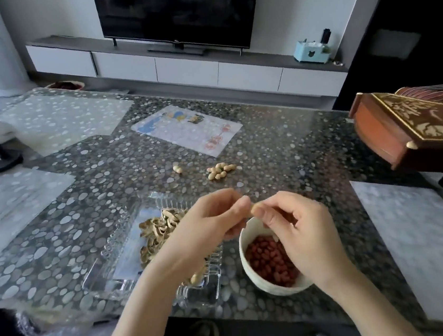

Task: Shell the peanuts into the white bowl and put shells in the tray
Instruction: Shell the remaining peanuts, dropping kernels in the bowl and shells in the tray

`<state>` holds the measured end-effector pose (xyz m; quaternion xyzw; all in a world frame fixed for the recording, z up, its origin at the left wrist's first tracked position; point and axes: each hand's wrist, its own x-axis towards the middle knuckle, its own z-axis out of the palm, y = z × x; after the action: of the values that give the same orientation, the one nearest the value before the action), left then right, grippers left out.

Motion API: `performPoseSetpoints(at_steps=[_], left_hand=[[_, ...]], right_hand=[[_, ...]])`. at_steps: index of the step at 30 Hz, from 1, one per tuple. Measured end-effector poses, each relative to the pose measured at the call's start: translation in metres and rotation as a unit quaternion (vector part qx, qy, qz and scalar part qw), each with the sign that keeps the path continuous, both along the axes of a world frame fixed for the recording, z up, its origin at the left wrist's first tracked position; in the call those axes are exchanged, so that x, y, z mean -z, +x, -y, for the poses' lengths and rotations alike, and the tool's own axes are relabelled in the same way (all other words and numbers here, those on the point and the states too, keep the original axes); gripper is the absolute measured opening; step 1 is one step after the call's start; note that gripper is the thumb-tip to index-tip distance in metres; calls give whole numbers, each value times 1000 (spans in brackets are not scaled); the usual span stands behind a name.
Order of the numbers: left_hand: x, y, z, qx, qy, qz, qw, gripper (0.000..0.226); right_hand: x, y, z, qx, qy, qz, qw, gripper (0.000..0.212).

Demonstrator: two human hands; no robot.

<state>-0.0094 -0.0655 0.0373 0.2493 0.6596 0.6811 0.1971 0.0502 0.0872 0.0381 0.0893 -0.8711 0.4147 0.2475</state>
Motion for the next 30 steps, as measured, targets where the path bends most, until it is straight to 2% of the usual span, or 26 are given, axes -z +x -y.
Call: performPoseSetpoints(at_steps=[3, 6, 10, 17, 21, 26, 28, 30], left_hand=[[2, 12, -17, 13, 44, 51, 998, 24], [6, 25, -37, -2, 114, 150, 982, 24], [7, 34, -53, 23, 167, 223, 960, 33], [8, 34, -61, 47, 175, 252, 951, 33], [7, 34, -61, 59, 179, 287, 939, 31], [8, 35, -60, 30, 105, 222, 969, 37], [10, 35, -59, -6, 57, 156, 986, 45], [10, 34, -57, -30, 14, 79, 996, 51]], right_hand=[[7, 9, -11, 37, 28, -75, 996, 24], [13, 15, -15, 66, 7, -104, 992, 21], [14, 18, -15, 64, -37, -90, 993, 21], [8, 22, -22, 51, -32, -52, 997, 37], [9, 22, -27, -9, -66, -8, 998, 37], [9, 23, -26, 20, -101, -23, 994, 21], [10, 23, -28, 47, -91, -23, 995, 17], [12, 22, -30, 64, -62, -9, 996, 25]])
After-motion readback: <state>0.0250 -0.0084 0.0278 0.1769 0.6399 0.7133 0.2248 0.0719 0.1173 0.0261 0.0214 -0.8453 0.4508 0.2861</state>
